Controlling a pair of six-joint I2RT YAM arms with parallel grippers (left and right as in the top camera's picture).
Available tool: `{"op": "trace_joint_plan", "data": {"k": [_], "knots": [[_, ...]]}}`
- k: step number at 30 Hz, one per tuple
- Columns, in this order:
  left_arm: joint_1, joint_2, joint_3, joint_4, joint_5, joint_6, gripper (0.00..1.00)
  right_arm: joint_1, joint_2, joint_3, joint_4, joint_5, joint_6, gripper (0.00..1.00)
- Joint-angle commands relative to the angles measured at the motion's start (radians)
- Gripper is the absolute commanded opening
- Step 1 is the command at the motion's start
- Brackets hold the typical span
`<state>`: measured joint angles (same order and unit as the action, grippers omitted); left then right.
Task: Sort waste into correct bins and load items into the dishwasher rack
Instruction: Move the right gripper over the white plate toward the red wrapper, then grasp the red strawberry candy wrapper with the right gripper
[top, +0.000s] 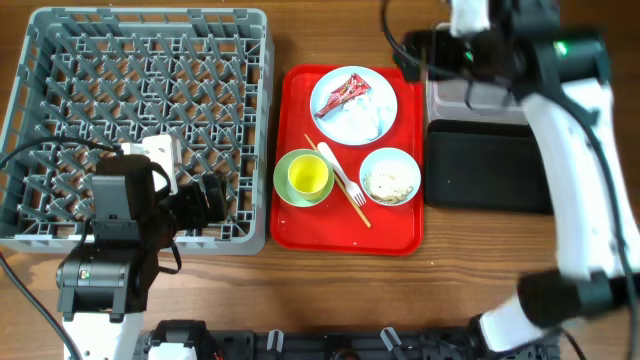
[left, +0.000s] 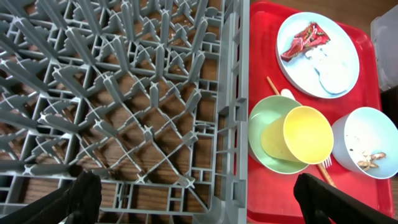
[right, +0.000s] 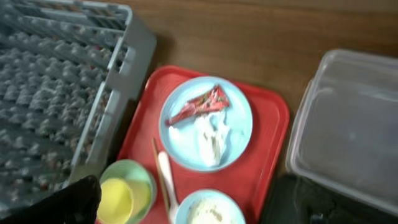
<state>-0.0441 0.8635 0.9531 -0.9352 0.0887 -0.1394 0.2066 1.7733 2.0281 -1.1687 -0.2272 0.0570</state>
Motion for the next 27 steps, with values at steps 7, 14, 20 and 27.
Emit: {"op": "trace_joint_plan", "data": {"k": [7, 14, 20, 27], "knots": [[-0.003, 0.0, 0.019, 0.002, 0.016, -0.002, 1.0, 0.097, 0.383, 0.156, -0.035, 0.137, 0.026, 0.97], [-0.003, 0.0, 0.019, 0.002, 0.016, -0.002, 1.0, 0.124, 0.603, 0.156, -0.114, 0.07, 0.058, 0.87], [-0.003, 0.0, 0.019, 0.002, 0.016, -0.002, 1.0, 0.133, 0.7, 0.123, -0.085, 0.07, 0.127, 0.7], [-0.003, 0.0, 0.019, 0.002, 0.016, -0.002, 1.0, 0.132, 0.701, 0.117, -0.098, 0.069, 0.186, 0.08]]}}
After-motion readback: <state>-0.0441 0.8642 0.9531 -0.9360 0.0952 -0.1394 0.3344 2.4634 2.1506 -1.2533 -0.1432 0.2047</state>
